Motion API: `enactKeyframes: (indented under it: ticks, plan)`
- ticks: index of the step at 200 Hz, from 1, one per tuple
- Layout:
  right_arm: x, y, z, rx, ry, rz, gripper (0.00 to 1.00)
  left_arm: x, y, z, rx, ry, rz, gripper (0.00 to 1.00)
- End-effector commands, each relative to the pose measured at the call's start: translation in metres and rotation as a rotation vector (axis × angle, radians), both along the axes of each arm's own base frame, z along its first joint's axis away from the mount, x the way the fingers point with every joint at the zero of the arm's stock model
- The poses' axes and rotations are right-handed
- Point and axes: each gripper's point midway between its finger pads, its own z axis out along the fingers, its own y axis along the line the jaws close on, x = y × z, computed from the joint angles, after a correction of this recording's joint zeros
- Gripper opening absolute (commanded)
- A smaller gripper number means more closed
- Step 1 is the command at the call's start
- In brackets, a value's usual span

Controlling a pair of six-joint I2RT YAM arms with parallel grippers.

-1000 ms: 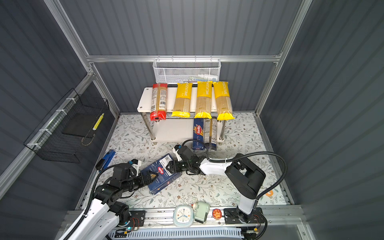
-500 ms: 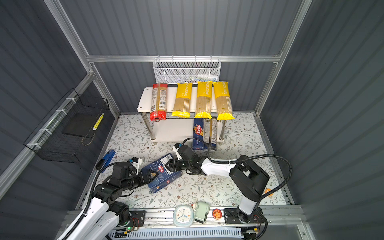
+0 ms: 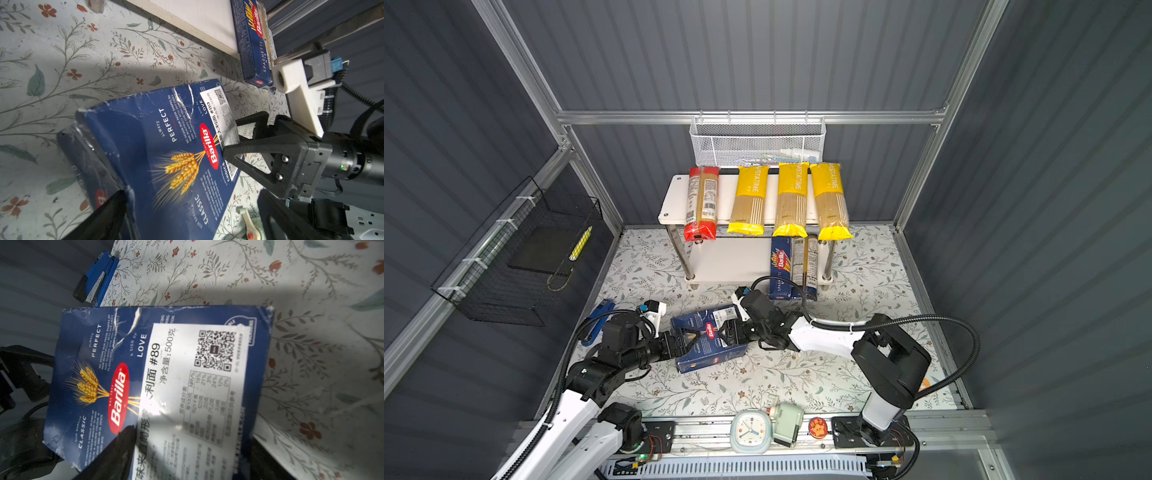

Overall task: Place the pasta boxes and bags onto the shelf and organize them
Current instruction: 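Lift and carry the wide box with both grippers toward the lower shelf tier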

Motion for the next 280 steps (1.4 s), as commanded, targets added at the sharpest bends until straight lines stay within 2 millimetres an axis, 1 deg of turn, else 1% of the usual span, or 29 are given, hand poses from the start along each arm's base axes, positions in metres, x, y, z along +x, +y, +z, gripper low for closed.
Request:
enactKeyframes:
  ticks: [1, 8, 13, 18, 43, 87, 133, 167, 189, 241, 280]
  plan:
    - [-0.02, 0.051, 0.097, 0.266, -0.162, 0.185, 0.76, 0.007, -0.028, 0.057, -0.125, -0.194, -0.139, 0.99]
    - [-0.019, 0.052, 0.1, 0.259, -0.169, 0.191, 0.76, 0.009, -0.029, 0.059, -0.126, -0.199, -0.14, 0.99]
    - [-0.012, 0.051, 0.099, 0.24, -0.187, 0.161, 0.76, 0.01, -0.029, 0.059, -0.125, -0.201, -0.142, 0.99]
    - [-0.01, 0.052, 0.101, 0.236, -0.192, 0.162, 0.76, 0.012, -0.03, 0.06, -0.125, -0.201, -0.141, 0.99]
    - [-0.008, 0.055, 0.108, 0.232, -0.213, 0.17, 0.76, 0.018, -0.033, 0.063, -0.13, -0.218, -0.145, 0.99]
    - [-0.001, 0.049, 0.117, 0.211, -0.252, 0.148, 0.76, 0.027, -0.033, 0.074, -0.112, -0.265, -0.139, 0.99]
    - [0.005, 0.046, 0.124, 0.211, -0.275, 0.129, 0.76, 0.037, -0.039, 0.086, -0.124, -0.311, -0.162, 0.99]
    - [0.011, 0.039, 0.132, 0.211, -0.306, 0.101, 0.76, 0.041, -0.043, 0.085, -0.129, -0.314, -0.172, 0.99]
    - [0.018, 0.033, 0.137, 0.211, -0.323, 0.069, 0.73, 0.044, -0.043, 0.084, -0.121, -0.319, -0.173, 0.99]
    - [0.026, 0.032, 0.138, 0.214, -0.325, 0.065, 0.73, 0.053, -0.046, 0.08, -0.107, -0.33, -0.179, 0.99]
    - [0.033, 0.032, 0.138, 0.207, -0.318, 0.057, 0.74, 0.062, -0.051, 0.089, -0.107, -0.358, -0.193, 0.99]
